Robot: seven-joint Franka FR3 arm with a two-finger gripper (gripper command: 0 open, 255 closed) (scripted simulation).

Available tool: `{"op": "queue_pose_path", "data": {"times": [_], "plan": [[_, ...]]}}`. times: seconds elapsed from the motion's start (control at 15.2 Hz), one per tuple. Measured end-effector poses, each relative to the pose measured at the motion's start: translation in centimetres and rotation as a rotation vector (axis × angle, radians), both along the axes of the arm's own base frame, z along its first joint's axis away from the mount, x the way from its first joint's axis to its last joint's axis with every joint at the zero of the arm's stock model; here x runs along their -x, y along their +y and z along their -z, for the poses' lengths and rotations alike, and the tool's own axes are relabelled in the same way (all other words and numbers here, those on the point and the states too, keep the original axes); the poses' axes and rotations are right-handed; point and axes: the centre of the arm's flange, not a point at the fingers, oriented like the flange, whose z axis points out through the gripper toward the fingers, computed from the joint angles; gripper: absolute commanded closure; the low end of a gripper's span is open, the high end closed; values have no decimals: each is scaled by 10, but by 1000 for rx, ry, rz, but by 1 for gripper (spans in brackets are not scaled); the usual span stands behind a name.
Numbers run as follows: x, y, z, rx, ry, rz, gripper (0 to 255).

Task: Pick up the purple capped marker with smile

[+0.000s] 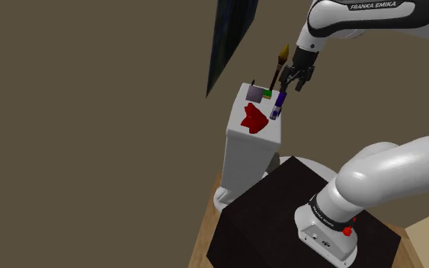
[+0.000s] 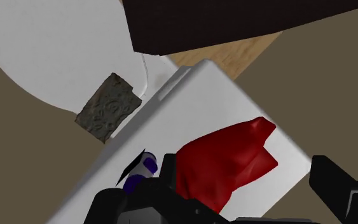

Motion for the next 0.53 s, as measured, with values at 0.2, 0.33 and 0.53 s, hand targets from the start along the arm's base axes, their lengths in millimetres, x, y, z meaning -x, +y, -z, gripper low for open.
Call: {"op": "queue_pose_path", "data": {"times": [0.2,0.33,0.53], "plan": [[-18,-32,18,9,-8,0,0],[-28,-49,28,14,-12,0,0],[-44,-77,43,22,-19,0,0]]}}
